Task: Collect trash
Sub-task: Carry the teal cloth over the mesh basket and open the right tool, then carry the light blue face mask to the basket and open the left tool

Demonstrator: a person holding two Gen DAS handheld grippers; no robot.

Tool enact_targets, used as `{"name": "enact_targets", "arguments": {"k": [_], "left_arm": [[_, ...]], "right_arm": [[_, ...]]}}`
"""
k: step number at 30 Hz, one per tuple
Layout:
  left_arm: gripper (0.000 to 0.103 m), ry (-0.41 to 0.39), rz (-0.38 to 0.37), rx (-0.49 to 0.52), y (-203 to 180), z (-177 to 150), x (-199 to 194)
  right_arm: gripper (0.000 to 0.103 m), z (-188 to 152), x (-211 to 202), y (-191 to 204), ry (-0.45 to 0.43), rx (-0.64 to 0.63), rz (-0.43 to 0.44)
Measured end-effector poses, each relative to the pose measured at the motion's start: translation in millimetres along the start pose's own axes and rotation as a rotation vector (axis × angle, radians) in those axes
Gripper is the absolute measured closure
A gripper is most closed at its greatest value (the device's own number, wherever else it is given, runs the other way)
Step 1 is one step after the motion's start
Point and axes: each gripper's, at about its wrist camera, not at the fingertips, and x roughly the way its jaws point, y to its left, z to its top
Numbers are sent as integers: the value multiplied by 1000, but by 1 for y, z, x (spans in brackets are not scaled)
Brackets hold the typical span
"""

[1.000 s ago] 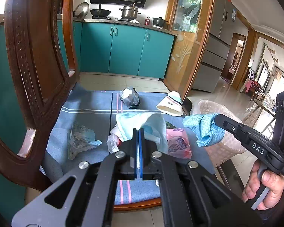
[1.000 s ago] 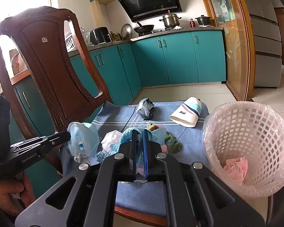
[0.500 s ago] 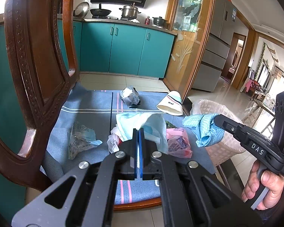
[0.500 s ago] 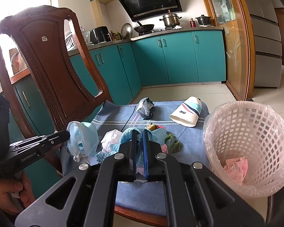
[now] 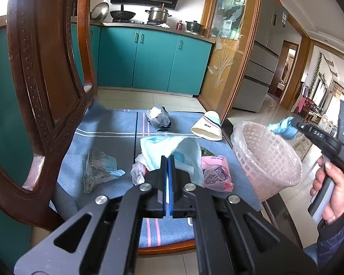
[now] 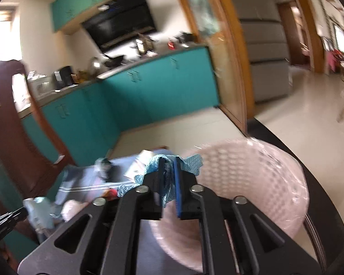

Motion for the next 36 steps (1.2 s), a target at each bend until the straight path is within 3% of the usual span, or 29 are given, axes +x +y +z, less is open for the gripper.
{"name": "enact_targets", "arguments": {"k": [1, 3, 10, 15, 22, 28, 36], "left_arm": [[101, 0, -1, 1, 0, 0, 0], [101, 0, -1, 3, -1, 0, 0], [101, 3, -3, 16, -5, -1, 1], [101, 8, -10, 38, -13, -2, 3], [101, 41, -43, 86, -39, -6, 15], [101, 79, -126, 140, -97, -1, 41], [100, 84, -272, 176, -206, 49, 98]], "right_arm": [[62, -1, 5, -7, 28, 16, -13], [52, -3, 6, -20, 33, 64, -25], [38, -6, -18, 10, -48, -23, 17], [36, -6, -25, 32, -97, -76, 16], [36, 0, -35, 24, -129, -49, 24], [35, 7, -37, 7, -145, 13, 15], [35, 16, -47, -29, -186, 115, -34]]}}
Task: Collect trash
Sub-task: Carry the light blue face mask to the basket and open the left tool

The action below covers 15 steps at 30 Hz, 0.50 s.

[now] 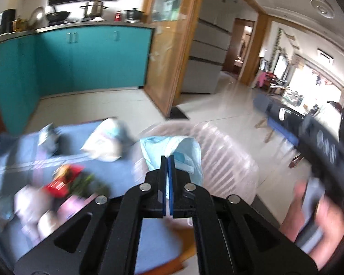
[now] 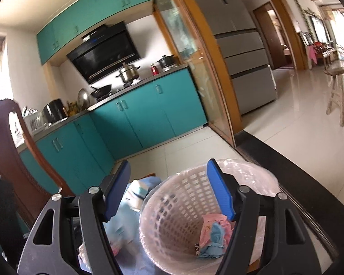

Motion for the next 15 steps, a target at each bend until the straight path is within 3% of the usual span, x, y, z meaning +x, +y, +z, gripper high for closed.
{"name": "enact_targets", "arguments": {"k": [2, 3, 4, 8, 15], "left_arm": [[76, 36, -16, 17, -13, 11, 22], [38, 46, -4, 20, -16, 12, 30], [20, 45, 23, 22, -17, 12, 33], [17, 31, 67, -7, 0, -2, 16], [8, -57, 219, -70, 79, -36, -79]], "right_arm": [[35, 2, 0, -7, -3, 21, -12], [35, 3, 2, -9, -1, 28, -14], [35, 3, 2, -10, 3, 36, -16], [35, 2, 5, -7, 16, 27, -5], [35, -10, 11, 23, 58, -49, 45]]}}
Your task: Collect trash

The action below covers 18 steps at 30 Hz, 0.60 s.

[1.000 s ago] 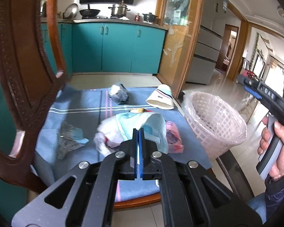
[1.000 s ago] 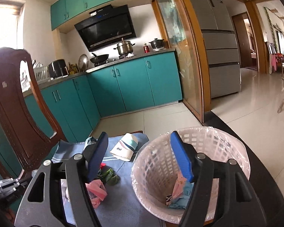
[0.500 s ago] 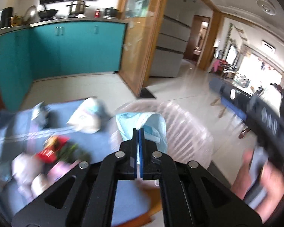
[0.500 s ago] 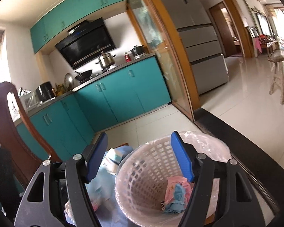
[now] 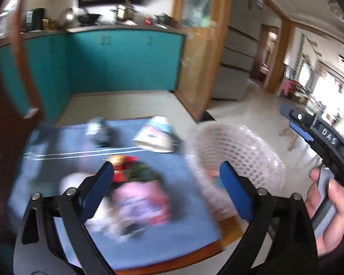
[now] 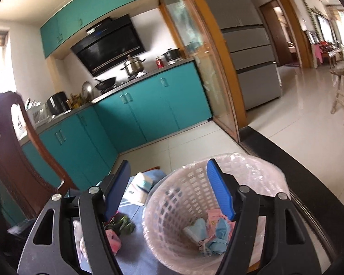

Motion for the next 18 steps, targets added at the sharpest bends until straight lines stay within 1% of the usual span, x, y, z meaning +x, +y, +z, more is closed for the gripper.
{"name": "enact_targets", "arguments": {"k": [1, 2, 3, 5, 7, 9, 12, 15, 18], "left_arm": [[6, -24, 37, -16, 19, -4, -14], [6, -35, 55, -22, 29, -7, -21], [5, -57, 98, -28, 47, -14, -33], [5, -77, 161, -46, 70, -24, -45], [5, -72, 193, -79, 89, -33, -50], [5, -50, 186, -119, 108, -37, -52], [5, -22, 178, -115, 113, -39, -50], [5, -7, 170, -85, 103, -38, -49], [5, 1, 156, -55, 94, -39, -49]], "right_arm": [[35, -3, 1, 7, 10, -19, 9], [35, -5, 2, 11, 18, -31, 16], [35, -10, 3, 22, 32, -57, 28], [35, -18, 3, 34, 45, -97, 42], [35, -29, 2, 54, 56, -152, 50], [35, -39, 2, 70, 79, -191, 72], [35, -55, 8, 91, 127, -245, 104], [35, -64, 11, 106, 158, -298, 130], [35, -71, 13, 114, 180, -331, 137]]}}
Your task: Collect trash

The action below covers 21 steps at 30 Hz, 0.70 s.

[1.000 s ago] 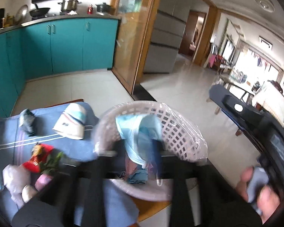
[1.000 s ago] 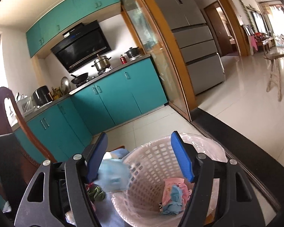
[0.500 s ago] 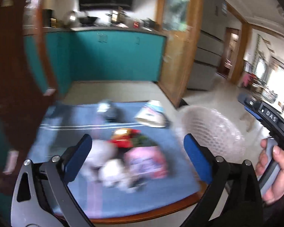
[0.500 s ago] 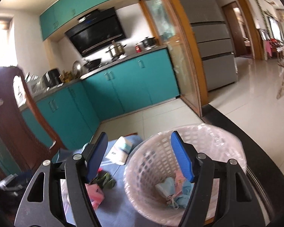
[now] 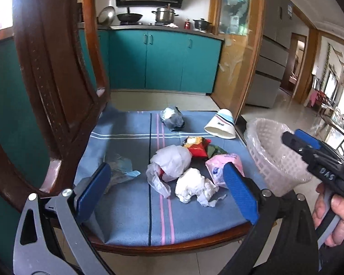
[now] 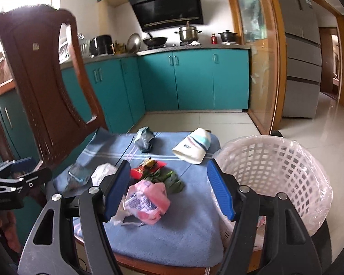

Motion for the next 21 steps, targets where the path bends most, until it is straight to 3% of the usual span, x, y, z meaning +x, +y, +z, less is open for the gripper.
{"name": "enact_targets", "arguments": {"k": [21], "left_arm": [[5, 45, -14, 13, -8, -6, 10]], "right_arm": [[35, -6, 4, 3, 31, -23, -4]]}}
